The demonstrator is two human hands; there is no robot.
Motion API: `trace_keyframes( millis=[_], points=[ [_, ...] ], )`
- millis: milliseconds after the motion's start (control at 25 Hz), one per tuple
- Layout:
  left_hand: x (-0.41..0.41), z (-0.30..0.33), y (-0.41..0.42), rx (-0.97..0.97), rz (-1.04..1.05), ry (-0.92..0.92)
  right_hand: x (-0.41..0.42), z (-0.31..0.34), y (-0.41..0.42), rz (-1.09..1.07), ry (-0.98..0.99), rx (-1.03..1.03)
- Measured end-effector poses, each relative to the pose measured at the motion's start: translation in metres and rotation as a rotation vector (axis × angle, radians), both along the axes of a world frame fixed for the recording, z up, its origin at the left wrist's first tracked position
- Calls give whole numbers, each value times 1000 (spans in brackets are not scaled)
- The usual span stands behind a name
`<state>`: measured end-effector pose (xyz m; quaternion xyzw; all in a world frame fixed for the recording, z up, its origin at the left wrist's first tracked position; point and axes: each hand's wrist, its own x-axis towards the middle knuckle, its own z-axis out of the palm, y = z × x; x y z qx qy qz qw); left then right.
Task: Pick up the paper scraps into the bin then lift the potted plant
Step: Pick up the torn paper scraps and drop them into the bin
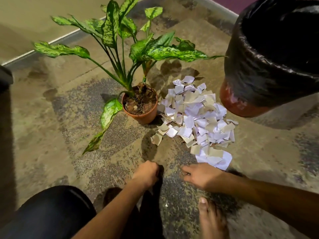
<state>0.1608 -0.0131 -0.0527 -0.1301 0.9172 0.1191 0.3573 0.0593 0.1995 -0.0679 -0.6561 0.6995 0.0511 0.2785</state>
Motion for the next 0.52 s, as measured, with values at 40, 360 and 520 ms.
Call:
trace_keyframes(
  millis=[40,360,520],
  points=[
    [6,-2,2,-2,20,32,0,-1,3,22,3,-12],
    [31,-11,6,85,142,219,3,12,-5,175,-5,29],
    [31,-9,5,125,242,301,31,17,-27,155,-95,79]
  ],
)
